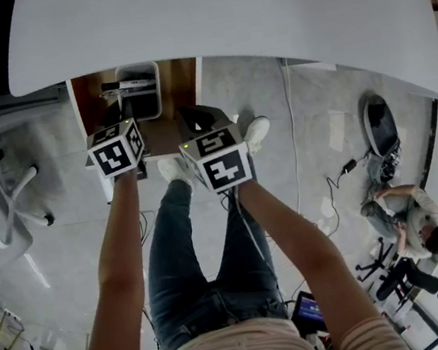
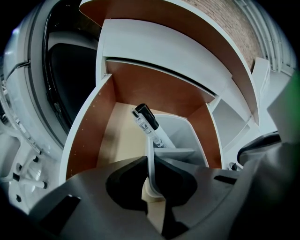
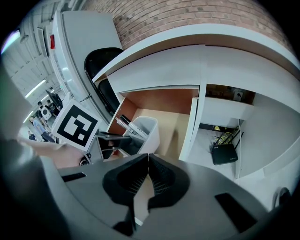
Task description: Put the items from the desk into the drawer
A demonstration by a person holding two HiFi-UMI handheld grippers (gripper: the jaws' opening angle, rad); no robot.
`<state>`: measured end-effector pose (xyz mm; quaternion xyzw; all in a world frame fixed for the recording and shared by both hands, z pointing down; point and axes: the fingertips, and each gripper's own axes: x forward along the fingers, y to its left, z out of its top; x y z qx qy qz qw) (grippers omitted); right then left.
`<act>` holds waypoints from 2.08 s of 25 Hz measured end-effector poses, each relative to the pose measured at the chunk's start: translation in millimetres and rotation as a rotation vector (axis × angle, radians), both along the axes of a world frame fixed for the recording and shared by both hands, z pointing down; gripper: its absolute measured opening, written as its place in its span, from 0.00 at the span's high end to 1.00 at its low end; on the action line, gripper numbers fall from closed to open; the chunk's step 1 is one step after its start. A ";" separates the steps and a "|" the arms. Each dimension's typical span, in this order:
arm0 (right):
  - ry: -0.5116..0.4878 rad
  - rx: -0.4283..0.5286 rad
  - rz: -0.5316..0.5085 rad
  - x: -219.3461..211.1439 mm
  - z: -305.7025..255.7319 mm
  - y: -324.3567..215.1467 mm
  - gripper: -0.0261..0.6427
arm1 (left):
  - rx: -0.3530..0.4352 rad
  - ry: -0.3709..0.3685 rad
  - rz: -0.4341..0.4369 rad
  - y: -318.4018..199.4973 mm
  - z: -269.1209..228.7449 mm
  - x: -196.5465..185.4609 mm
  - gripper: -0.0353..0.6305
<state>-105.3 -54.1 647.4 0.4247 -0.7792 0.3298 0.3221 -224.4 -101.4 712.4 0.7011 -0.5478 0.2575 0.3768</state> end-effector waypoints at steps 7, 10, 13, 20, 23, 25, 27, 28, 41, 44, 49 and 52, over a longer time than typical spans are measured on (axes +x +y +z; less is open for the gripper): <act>-0.009 -0.015 -0.005 -4.3 4.9 0.2 0.94 | -0.001 -0.002 0.004 0.7 4.8 1.7 0.88; -0.012 -0.032 0.007 -4.4 7.1 1.1 0.94 | -0.002 -0.003 0.013 0.7 5.5 2.4 0.88; 0.003 -0.030 0.000 -2.9 9.0 1.5 0.94 | -0.002 -0.002 0.020 0.5 5.8 2.6 0.88; 0.006 -0.051 0.018 -2.2 10.9 -1.1 0.94 | -0.054 -0.006 0.038 3.1 13.4 4.3 0.88; 0.007 -0.049 0.015 -2.1 10.5 -0.6 0.94 | -0.081 -0.010 0.047 5.8 16.7 6.0 0.88; 0.010 -0.050 0.015 -1.2 10.7 -0.7 0.94 | -0.104 -0.016 0.057 7.3 19.5 7.4 0.88; 0.014 -0.052 0.014 -0.4 10.5 -0.2 0.94 | -0.130 -0.022 0.063 9.3 22.6 8.0 0.88; 0.015 -0.052 0.013 -0.3 10.2 0.2 0.94 | -0.146 -0.025 0.067 10.7 24.5 8.0 0.88; 0.028 -0.044 0.004 0.9 12.6 -2.8 0.94 | -0.273 -0.019 0.099 18.0 41.0 11.7 0.88; 0.022 -0.060 0.018 3.0 13.3 1.2 0.94 | -0.288 -0.019 0.102 20.3 43.2 13.2 0.88; 0.026 -0.059 0.019 3.4 12.1 4.3 0.94 | -0.298 -0.018 0.102 22.8 44.6 12.1 0.88; 0.028 -0.063 0.019 2.8 11.3 4.6 0.94 | -0.299 -0.022 0.104 22.4 45.1 11.5 0.88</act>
